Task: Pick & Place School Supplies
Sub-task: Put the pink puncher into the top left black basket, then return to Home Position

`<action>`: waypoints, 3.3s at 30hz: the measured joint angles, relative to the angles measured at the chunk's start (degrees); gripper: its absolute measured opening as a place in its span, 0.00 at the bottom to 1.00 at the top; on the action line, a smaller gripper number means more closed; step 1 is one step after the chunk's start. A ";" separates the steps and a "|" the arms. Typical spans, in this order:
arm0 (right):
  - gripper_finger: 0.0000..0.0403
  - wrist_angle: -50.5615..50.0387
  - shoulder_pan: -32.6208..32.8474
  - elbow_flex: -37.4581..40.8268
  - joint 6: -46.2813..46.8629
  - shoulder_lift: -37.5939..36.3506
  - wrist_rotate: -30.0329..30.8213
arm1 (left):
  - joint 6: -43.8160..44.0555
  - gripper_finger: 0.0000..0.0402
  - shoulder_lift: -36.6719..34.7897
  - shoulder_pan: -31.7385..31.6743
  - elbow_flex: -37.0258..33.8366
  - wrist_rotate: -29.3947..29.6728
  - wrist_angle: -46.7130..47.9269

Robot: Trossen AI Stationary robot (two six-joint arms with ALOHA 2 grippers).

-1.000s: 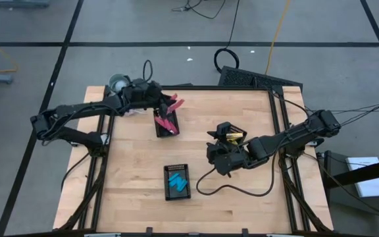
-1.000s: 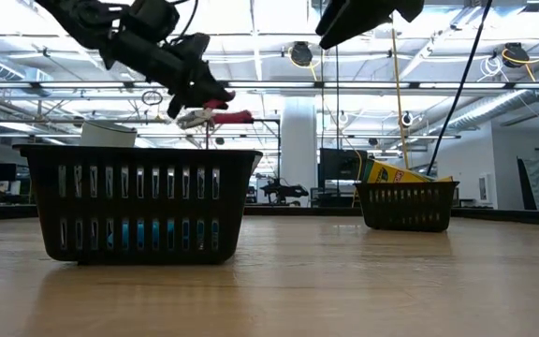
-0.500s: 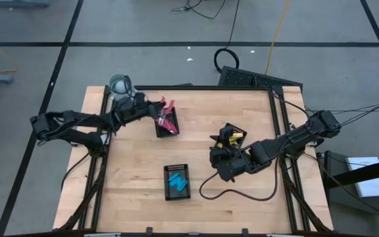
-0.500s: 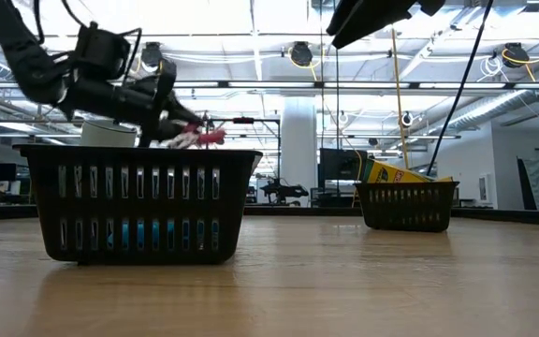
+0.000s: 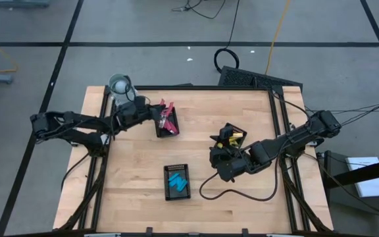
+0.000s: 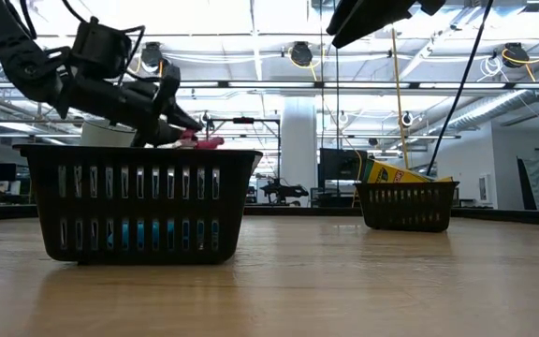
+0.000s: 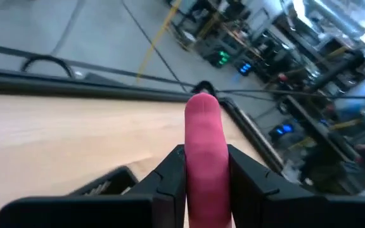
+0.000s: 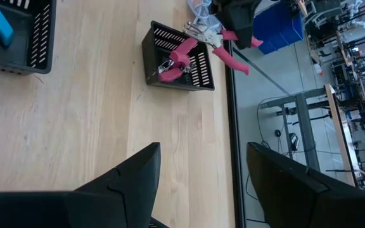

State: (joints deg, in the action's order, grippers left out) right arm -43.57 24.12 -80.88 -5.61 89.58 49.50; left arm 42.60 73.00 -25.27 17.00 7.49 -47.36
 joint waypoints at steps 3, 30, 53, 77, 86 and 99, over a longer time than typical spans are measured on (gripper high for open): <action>0.56 -0.01 0.00 -0.02 0.00 0.02 0.00 | -0.10 0.20 0.05 1.59 -0.05 4.04 2.35; 0.56 0.48 0.00 -0.01 -0.07 0.02 -0.02 | 1.56 0.20 4.63 6.13 -0.03 12.19 4.91; 0.56 1.33 0.00 -0.01 -1.09 0.02 -0.07 | 1.39 0.40 5.56 5.96 0.01 7.44 4.22; 0.56 1.75 -0.02 -0.02 -0.63 0.02 -3.13 | -18.28 0.46 2.15 -1.09 9.22 11.79 19.66; 0.56 2.18 -0.07 0.00 -0.61 0.02 -3.10 | -23.80 0.50 2.16 -3.61 14.50 8.66 23.61; 0.56 -0.67 0.07 1.63 1.74 -0.14 -6.23 | -47.36 0.50 -9.70 15.44 16.67 11.41 32.58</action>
State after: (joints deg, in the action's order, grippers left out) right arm -44.24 24.19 -79.25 -3.87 89.44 43.27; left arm -4.75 63.30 -9.82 33.68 18.90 -14.78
